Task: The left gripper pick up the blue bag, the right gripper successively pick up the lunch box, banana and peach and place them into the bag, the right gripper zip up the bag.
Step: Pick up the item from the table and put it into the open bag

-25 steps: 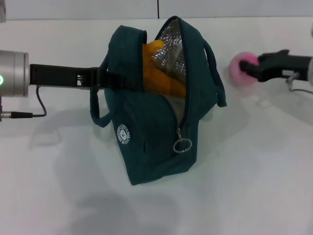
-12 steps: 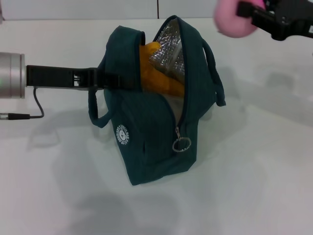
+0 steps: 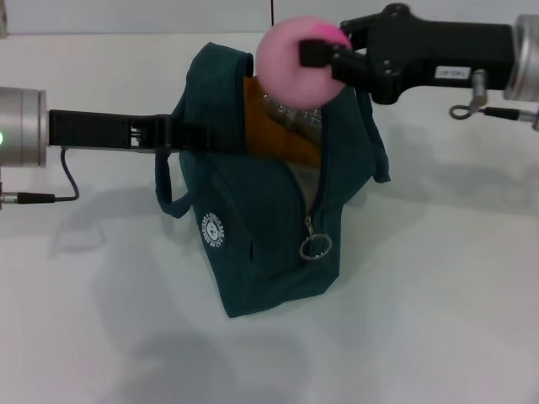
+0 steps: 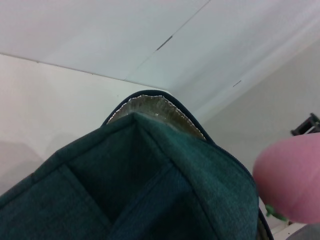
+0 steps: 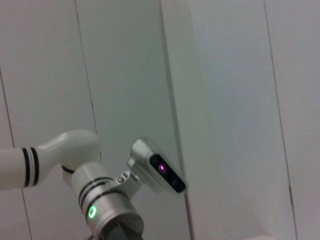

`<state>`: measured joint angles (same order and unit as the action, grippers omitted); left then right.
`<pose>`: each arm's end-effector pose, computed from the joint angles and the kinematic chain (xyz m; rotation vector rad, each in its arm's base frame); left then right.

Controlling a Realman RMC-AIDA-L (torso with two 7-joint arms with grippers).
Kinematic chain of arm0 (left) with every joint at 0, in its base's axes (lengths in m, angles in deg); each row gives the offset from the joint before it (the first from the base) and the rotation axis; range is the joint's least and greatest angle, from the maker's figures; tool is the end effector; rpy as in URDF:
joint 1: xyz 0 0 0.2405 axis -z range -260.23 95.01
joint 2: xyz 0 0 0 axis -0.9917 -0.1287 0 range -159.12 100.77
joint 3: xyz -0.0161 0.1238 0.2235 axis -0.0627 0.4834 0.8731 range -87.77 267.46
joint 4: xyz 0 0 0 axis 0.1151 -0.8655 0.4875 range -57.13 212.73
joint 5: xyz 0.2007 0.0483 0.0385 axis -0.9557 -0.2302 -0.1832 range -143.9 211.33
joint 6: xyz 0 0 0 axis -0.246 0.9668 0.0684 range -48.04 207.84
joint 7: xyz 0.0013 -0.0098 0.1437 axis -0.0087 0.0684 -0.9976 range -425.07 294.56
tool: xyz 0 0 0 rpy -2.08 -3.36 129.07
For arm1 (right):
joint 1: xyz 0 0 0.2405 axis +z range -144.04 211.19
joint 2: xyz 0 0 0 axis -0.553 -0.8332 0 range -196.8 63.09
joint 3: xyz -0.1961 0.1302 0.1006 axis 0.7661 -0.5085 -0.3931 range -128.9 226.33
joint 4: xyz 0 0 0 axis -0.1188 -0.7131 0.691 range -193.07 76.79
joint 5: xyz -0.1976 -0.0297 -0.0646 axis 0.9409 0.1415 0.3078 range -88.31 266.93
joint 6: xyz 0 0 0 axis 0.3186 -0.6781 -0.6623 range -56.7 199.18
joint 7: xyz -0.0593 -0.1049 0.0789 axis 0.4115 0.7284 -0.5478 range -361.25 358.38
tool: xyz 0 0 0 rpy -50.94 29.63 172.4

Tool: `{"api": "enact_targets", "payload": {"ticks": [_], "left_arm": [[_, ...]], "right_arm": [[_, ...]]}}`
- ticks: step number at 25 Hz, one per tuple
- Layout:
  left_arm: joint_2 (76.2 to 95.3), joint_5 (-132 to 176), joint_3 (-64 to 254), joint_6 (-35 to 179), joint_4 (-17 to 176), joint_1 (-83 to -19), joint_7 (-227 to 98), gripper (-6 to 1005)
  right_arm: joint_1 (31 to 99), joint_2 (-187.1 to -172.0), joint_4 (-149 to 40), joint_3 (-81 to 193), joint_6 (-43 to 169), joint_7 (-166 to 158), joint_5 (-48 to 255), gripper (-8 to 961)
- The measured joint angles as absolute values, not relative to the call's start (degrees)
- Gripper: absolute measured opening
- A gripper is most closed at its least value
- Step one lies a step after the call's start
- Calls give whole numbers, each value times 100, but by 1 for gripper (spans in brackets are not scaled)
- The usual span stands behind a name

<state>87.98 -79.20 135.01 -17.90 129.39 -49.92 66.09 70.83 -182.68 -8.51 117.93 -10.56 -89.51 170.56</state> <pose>-0.2142 0.3442 0.0387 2.6524 1.5103 0.7277 0.1186 0.3759 0.0132 -2.7921 0.2267 1.0394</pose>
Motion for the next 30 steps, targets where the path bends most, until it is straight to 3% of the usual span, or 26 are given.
{"api": "enact_targets", "payload": {"ticks": [12,25,30], "left_arm": [[8810,-7915,13502,-1774,12939,-4977,6598,32],[8798,-7912,13501,-1774,12939,-4974,6597,32],[8798,-7912,13502,-1774,12939,-4974,6597,32]], "right_arm": [[7462,-18228,-1510,12022,-912,-8824,17123,31],[7403,-18214,-1491,12025,-845,-8852,17198,355],[7401,-18212,-1496,12026,-847,-8860,17204,560]]}}
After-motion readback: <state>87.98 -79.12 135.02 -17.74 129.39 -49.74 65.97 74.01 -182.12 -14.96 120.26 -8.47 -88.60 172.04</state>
